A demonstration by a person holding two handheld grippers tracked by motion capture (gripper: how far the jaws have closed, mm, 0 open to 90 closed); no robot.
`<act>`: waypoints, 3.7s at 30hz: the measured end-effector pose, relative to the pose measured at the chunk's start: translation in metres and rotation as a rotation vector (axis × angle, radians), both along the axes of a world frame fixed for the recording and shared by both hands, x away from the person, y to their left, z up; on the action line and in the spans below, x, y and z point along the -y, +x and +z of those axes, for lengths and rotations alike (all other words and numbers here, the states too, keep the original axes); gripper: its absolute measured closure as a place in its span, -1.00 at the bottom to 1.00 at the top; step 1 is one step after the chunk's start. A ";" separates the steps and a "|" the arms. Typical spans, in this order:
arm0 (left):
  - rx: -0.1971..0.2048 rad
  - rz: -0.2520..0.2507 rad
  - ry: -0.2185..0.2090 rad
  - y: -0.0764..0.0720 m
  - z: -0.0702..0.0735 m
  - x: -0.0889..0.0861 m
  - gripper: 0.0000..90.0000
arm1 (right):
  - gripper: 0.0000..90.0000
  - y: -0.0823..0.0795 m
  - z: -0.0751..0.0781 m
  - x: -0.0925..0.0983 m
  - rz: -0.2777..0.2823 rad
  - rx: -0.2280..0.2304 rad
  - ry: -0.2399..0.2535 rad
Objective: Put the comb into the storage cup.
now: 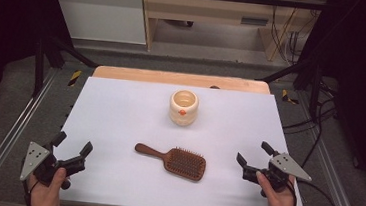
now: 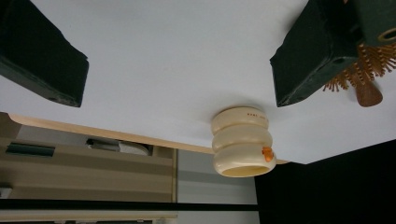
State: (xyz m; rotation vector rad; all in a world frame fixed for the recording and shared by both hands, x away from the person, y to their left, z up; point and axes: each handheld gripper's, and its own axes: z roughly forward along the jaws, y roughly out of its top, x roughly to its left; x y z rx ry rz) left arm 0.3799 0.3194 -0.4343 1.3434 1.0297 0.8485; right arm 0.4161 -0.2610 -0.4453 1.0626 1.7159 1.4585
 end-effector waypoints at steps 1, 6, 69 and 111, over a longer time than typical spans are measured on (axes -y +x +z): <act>-0.001 -0.001 0.004 0.000 0.000 0.000 -0.96 | -0.91 0.000 0.000 0.000 -0.005 -0.002 0.001; -0.004 0.001 0.005 0.000 0.000 0.001 -0.95 | -0.82 0.001 0.000 -0.002 -0.013 -0.025 0.000; -0.014 -0.032 0.063 -0.002 -0.002 0.012 -0.95 | 0.94 -0.017 -0.012 -0.073 0.212 -0.269 -0.183; -0.075 -0.091 0.127 0.008 -0.010 0.034 -0.94 | 1.00 -0.027 -0.035 -0.131 0.452 -0.300 -0.400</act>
